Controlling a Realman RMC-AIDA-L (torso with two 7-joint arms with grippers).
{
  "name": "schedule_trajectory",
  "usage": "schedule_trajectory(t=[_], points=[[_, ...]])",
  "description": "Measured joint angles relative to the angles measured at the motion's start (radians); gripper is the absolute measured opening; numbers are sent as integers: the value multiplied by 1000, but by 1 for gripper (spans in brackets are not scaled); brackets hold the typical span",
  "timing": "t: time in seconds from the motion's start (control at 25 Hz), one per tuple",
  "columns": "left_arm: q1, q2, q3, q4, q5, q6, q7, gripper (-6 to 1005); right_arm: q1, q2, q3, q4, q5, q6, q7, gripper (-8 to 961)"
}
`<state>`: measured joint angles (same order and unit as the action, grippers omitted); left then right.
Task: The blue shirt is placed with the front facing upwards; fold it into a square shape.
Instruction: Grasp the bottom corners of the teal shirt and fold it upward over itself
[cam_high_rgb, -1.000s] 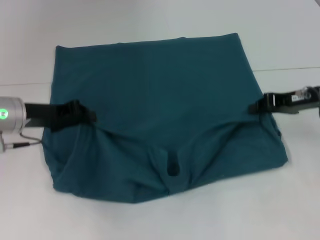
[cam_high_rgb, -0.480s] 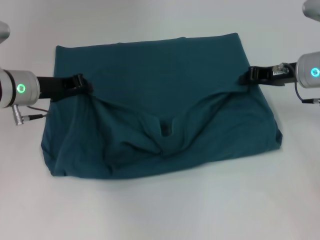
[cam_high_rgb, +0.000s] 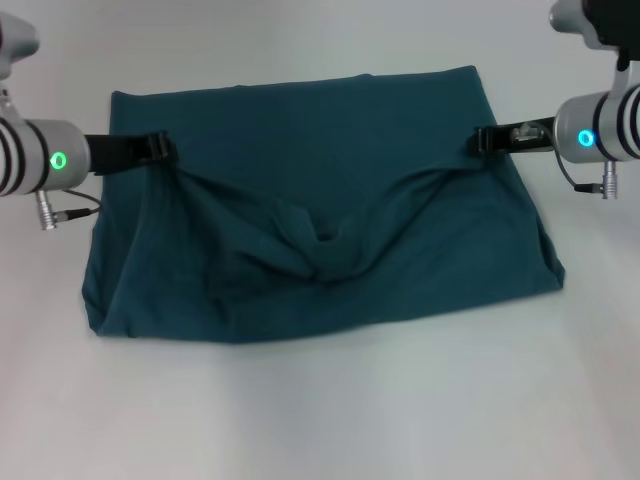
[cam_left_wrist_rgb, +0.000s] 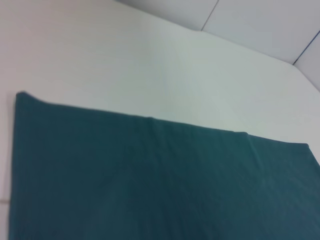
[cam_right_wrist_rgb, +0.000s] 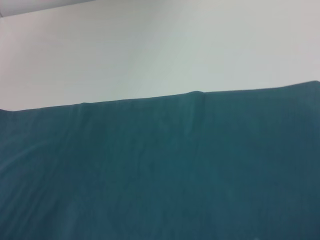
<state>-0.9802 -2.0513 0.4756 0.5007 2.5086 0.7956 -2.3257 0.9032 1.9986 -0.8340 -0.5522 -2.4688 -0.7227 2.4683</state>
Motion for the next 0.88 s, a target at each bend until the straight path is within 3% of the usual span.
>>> schedule_trajectory(t=[0.24, 0.88], points=[[-25, -10, 46, -3, -4, -59, 6, 41, 16, -1, -13, 11, 0, 49, 11, 37], [-43, -23, 49, 0, -5, -140, 7, 49, 49, -7, -45, 24, -3, 121, -1, 38]])
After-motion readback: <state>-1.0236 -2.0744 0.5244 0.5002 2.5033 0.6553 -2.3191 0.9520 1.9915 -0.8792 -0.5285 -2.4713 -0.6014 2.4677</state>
